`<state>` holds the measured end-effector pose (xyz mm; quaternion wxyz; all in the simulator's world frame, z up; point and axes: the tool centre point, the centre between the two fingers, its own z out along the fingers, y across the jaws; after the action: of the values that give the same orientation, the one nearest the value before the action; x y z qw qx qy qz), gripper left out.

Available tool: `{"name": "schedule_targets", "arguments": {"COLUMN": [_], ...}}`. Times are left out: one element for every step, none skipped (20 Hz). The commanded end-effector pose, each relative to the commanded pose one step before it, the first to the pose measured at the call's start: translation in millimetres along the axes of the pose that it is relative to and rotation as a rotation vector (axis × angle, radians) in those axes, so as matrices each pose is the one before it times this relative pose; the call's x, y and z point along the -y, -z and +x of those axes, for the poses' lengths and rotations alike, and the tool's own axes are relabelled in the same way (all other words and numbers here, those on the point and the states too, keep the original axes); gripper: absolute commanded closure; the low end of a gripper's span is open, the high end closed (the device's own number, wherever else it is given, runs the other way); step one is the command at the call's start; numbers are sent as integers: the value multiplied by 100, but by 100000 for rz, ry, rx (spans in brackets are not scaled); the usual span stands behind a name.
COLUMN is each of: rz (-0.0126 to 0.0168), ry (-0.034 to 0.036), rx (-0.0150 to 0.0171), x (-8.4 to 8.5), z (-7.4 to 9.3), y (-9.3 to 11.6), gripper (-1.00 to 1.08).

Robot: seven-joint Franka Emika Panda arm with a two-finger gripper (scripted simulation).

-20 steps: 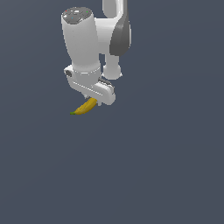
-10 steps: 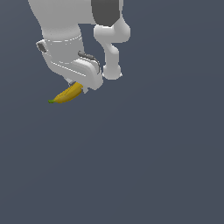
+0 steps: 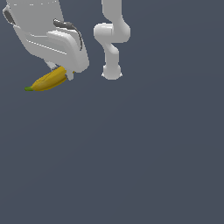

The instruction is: Pick up the object and move it to a goal position.

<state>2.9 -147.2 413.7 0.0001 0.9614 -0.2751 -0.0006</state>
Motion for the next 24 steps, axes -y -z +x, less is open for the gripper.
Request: {"name": "schedule_targets", "arguments": {"rz": [49, -16, 0, 0, 0, 0, 0, 0, 0, 0, 0, 0, 0, 0, 0, 0, 0, 0, 5, 0, 0, 0, 0, 0], "ry": [37, 45, 0, 0, 0, 0, 0, 0, 0, 0, 0, 0, 0, 0, 0, 0, 0, 0, -42, 0, 0, 0, 0, 0], "rx": [-140, 8, 0, 0, 0, 0, 0, 0, 0, 0, 0, 0, 0, 0, 0, 0, 0, 0, 25, 0, 0, 0, 0, 0], "x": [-309, -76, -106, -102, -96, -88, -80, -72, -64, -57, -51, -46, -40, -35, -31, -26, -21, -16, -41, -8, -5, -2, -1, 0], "z": [654, 242, 241, 235, 225, 209, 193, 178, 164, 151, 139, 127, 115, 104, 93, 83, 73, 63, 74, 45, 37, 28, 20, 12], "y": [1526, 508, 499, 482, 459, 423, 388, 355, 324, 296, 270, 245, 221, 198, 176, 154, 133, 114, 80, 77, 61, 45, 31, 17], "gripper": [108, 108, 108, 108, 108, 108, 108, 108, 108, 108, 108, 108, 108, 108, 108, 108, 108, 108, 108, 108, 108, 108, 108, 108]}}
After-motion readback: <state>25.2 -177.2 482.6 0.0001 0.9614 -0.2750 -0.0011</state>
